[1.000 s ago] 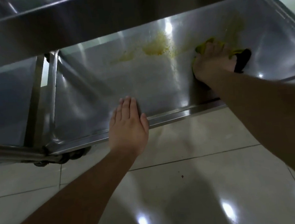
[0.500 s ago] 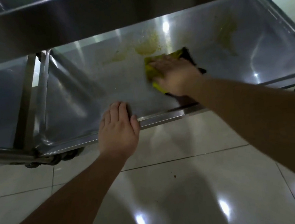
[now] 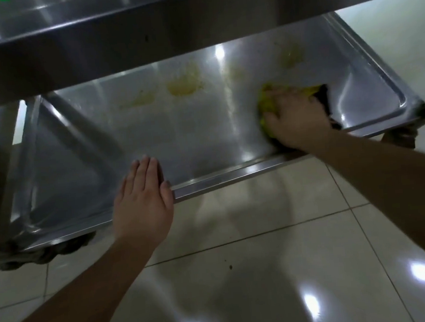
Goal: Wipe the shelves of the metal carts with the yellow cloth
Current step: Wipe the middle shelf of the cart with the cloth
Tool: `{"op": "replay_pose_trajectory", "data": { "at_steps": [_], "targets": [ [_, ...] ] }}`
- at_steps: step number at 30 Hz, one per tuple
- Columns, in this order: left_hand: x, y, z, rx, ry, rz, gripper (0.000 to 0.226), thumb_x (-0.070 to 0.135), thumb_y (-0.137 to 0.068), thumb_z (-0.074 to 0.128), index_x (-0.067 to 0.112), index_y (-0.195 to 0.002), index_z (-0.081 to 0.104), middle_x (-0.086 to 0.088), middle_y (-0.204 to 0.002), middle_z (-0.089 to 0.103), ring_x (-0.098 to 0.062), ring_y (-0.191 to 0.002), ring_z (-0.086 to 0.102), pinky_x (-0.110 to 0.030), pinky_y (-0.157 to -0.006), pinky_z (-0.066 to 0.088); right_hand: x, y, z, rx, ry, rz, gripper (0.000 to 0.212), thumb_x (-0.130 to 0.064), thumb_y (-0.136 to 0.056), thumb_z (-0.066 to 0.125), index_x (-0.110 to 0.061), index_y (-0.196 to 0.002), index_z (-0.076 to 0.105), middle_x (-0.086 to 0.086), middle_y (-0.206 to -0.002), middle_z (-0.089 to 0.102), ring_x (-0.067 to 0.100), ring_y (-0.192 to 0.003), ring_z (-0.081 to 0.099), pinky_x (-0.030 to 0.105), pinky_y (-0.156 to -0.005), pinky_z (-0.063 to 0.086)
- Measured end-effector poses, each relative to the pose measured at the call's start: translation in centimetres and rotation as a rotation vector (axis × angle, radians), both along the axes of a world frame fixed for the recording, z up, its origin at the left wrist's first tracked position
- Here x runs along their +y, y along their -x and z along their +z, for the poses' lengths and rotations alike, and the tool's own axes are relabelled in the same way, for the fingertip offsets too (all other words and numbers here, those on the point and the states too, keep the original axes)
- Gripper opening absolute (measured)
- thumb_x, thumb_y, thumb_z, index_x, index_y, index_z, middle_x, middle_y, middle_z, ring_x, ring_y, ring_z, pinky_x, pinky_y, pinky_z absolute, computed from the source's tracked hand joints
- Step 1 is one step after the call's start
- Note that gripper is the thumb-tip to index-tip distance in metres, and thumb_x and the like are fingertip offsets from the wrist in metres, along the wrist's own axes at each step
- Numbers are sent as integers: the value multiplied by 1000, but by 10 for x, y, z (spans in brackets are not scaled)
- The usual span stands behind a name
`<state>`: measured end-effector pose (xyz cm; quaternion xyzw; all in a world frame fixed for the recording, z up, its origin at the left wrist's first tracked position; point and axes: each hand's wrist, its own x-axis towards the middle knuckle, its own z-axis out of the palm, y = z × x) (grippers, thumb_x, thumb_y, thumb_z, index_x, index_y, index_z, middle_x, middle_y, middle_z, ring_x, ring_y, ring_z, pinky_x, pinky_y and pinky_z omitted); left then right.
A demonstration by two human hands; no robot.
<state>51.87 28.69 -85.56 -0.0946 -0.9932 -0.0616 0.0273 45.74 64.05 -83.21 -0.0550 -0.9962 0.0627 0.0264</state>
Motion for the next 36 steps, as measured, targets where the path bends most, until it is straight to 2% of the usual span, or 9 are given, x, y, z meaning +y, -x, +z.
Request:
{"op": "replay_pose_trajectory", "data": {
  "at_steps": [5,8,12,18,22,25,29,33,36],
  "targets": [
    [1,0,-3,58,-22,37,64,42,-103,27,9,-156,43,-11,-162,42,-27,-153,33,-47,-124,27,-93,-8,-3,-34,-23,469,63,-53,-101,34,-32,-160,34,-10,-168,31,22,-153,30,46,-111,32],
    [1,0,-2,68,-21,27,64,41,-103,27,9,-155,44,-12,-161,43,-28,-153,34,-47,-124,29,-84,3,-4,-39,-35,551,64,-57,-99,30,-33,-158,38,-11,-166,34,21,-152,34,44,-109,36],
    [1,-2,0,50,-5,39,64,42,-104,24,12,-158,39,-9,-164,38,-25,-155,30,-46,-125,27,-14,30,6,33,56,268,65,-56,-91,37,-25,-144,57,4,-157,50,32,-139,51,48,-108,46],
    [3,-2,-1,67,-1,38,64,41,-103,24,10,-157,41,-11,-163,40,-26,-154,32,-46,-125,27,130,24,20,-159,121,-326,77,-64,-93,38,-15,-152,40,27,-154,41,49,-140,41,61,-114,36],
    [4,-4,-1,85,-14,48,63,38,-101,27,10,-155,43,-12,-161,42,-29,-152,35,-50,-122,31,148,-11,14,-143,129,-527,70,-50,-106,33,-11,-163,20,20,-168,20,40,-156,16,63,-121,20],
    [5,-3,-2,97,-30,54,62,36,-100,30,9,-154,44,-13,-160,44,-31,-151,36,-53,-120,33,128,-23,11,-104,120,-563,69,-50,-105,31,-11,-161,21,16,-168,22,39,-155,17,64,-120,21],
    [6,-2,-2,72,-26,63,64,37,-101,26,10,-156,41,-11,-162,41,-29,-153,32,-52,-123,28,45,-43,3,-70,92,-359,64,-49,-103,35,-10,-154,36,22,-155,43,43,-142,39,59,-110,37],
    [5,-1,-5,96,-26,56,62,36,-101,28,10,-155,43,-11,-162,42,-29,-152,34,-51,-123,29,-68,-57,2,-155,26,31,70,-58,-103,28,-24,-163,23,2,-171,23,30,-157,19,52,-117,28],
    [4,-1,-8,140,-29,60,60,35,-100,32,9,-152,49,-12,-158,47,-30,-149,40,-49,-120,33,-121,-59,2,-112,39,249,66,-57,-101,31,-29,-161,31,-7,-171,23,26,-159,16,53,-116,27]
  ]
}}
